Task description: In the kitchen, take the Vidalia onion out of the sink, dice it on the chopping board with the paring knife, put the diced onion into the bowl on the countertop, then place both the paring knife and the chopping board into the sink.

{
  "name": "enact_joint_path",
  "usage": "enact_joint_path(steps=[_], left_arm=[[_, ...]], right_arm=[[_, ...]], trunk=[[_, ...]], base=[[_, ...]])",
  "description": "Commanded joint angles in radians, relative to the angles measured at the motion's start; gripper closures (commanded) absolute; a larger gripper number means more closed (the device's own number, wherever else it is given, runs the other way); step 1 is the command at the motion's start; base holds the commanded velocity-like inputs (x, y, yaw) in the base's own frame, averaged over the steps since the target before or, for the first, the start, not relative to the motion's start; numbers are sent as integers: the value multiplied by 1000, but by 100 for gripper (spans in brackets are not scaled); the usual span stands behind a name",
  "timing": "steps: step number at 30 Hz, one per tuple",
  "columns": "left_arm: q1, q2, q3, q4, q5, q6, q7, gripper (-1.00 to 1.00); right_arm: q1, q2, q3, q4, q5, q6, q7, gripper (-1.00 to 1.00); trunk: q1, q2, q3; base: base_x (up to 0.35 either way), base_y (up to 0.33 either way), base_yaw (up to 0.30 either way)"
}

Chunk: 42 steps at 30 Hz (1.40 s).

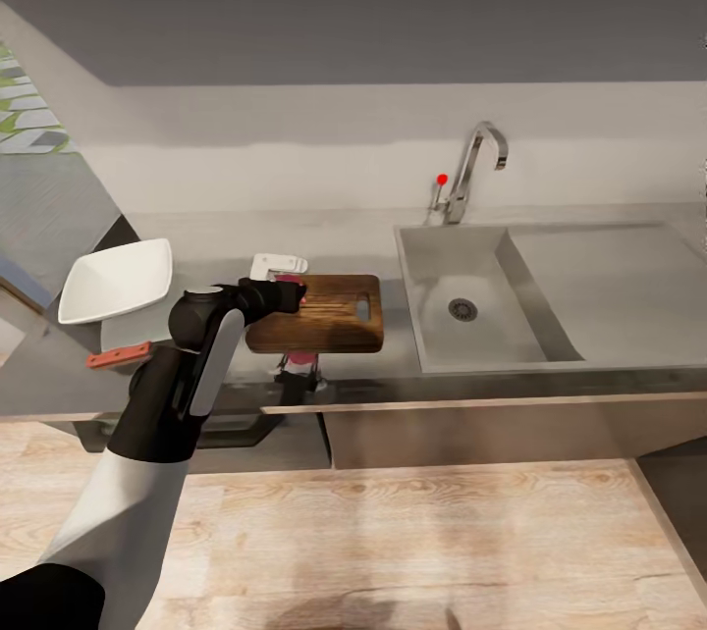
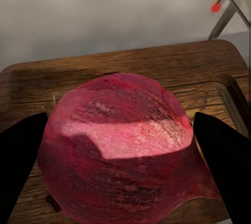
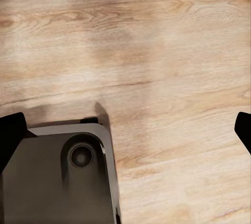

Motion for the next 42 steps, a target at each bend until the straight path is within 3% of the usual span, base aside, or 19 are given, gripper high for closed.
enact_joint_path(steps=[1,26,42], left_arm=[[-1,-1,-1,0,10,4,10,100],[-1,-3,-1,0,10,3,10,100],[0,-3,-1,0,10,2,10,100]], right_arm=[[0,0,1,-1,0,-1,-3,-100],[0,0,1,-1,1,-1,-3,-100],[0,0,1,-1,-1,0,-3,-100]], trunk=[[1,-2,-1],[1,-2,-2],[1,-2,-20]], base=[[0,-119,0],[57,-75,0],[0,0,0]])
